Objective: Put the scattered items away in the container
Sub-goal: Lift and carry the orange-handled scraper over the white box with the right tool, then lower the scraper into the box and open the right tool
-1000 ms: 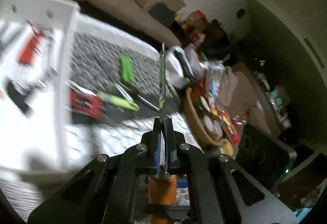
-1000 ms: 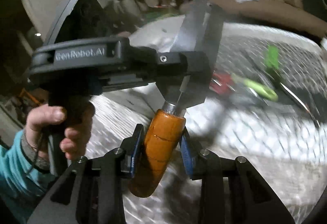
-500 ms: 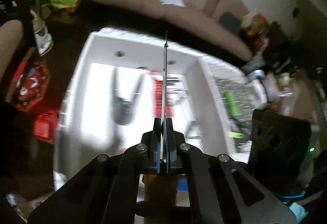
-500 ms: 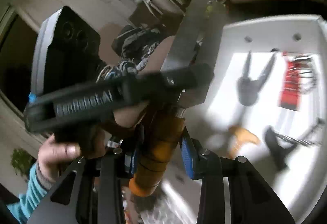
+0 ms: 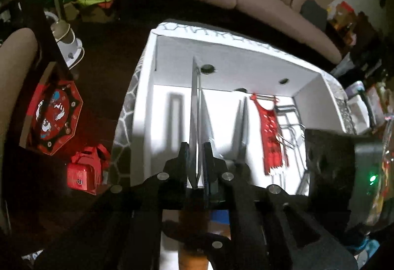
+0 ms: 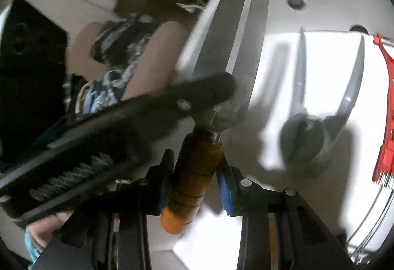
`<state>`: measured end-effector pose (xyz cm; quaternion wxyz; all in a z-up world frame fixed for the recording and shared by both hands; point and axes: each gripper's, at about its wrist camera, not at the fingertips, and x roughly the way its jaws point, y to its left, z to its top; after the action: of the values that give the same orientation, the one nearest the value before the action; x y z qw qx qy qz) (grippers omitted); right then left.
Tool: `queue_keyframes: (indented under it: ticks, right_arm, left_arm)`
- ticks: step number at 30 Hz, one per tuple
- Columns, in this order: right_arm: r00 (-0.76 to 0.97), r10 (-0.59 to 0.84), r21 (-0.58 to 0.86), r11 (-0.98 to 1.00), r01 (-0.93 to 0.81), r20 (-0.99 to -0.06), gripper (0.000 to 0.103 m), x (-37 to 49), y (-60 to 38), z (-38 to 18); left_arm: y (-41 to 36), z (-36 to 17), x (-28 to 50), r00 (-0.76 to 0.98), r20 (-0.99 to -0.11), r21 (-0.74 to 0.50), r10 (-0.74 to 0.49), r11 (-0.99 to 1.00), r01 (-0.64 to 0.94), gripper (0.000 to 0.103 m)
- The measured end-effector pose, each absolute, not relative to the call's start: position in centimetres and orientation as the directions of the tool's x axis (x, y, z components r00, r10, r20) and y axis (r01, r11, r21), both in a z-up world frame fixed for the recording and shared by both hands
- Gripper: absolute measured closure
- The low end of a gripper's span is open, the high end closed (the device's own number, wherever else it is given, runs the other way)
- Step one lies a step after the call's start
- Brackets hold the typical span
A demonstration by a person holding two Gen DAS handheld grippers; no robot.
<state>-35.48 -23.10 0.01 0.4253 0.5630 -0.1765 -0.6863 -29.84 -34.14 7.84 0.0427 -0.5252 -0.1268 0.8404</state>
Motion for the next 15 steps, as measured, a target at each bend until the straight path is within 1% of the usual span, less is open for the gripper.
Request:
queue_keyframes:
  ticks: [3, 4, 7, 8, 11, 13, 15]
  right_arm:
    - [-0.006, -0.766, 0.713, -0.601, 0.360, -0.643, 0.069, -36.0, -23.5, -0.9]
    - [-0.005, -0.763, 0.712, -0.606, 0.354, -0.647, 0.069, -36.0, -23.5, -1.1]
    - [-0.008, -0.729, 0.693, -0.654, 0.305, -0.684, 0.069, -36.2, -23.3, -2.2]
    - [-0.017, -0.741, 0.709, -0.648, 0.280, -0.671, 0.069, -36.2, -22.9, -2.4]
    - [-0.033, -0.728, 0.698, -0.667, 0.260, -0.684, 0.070, -35.9, -22.8, -1.9]
    - [-0.043, -0.727, 0.698, -0.673, 0.244, -0.686, 0.067, -35.7, -22.8, -1.9]
    - [-0.044, -0.729, 0.706, -0.674, 0.218, -0.683, 0.065, -35.4, -22.6, -1.8]
  left_arm:
    - [-34.8, 7.7, -30.2, -0.462, -0.860, -0.279, 0.215, -0.957, 0.074, 0.094]
    - [-35.1, 7.8, -30.1, -0.471, -0.853, -0.293, 0.224, -0.953, 0.077, 0.091]
    - [-35.8, 8.0, -29.7, -0.482, -0.845, -0.309, 0.230, -0.947, 0.089, 0.091]
    - [-36.2, 8.1, -29.5, -0.487, -0.841, -0.321, 0.237, -0.942, 0.095, 0.090]
    - [-37.0, 9.0, -28.4, -0.513, -0.819, -0.354, 0.258, -0.930, 0.096, 0.086]
    - [-37.2, 9.5, -27.7, -0.522, -0.809, -0.365, 0.270, -0.927, 0.086, 0.081]
    - [-37.3, 10.1, -26.8, -0.530, -0.797, -0.382, 0.288, -0.921, 0.074, 0.081]
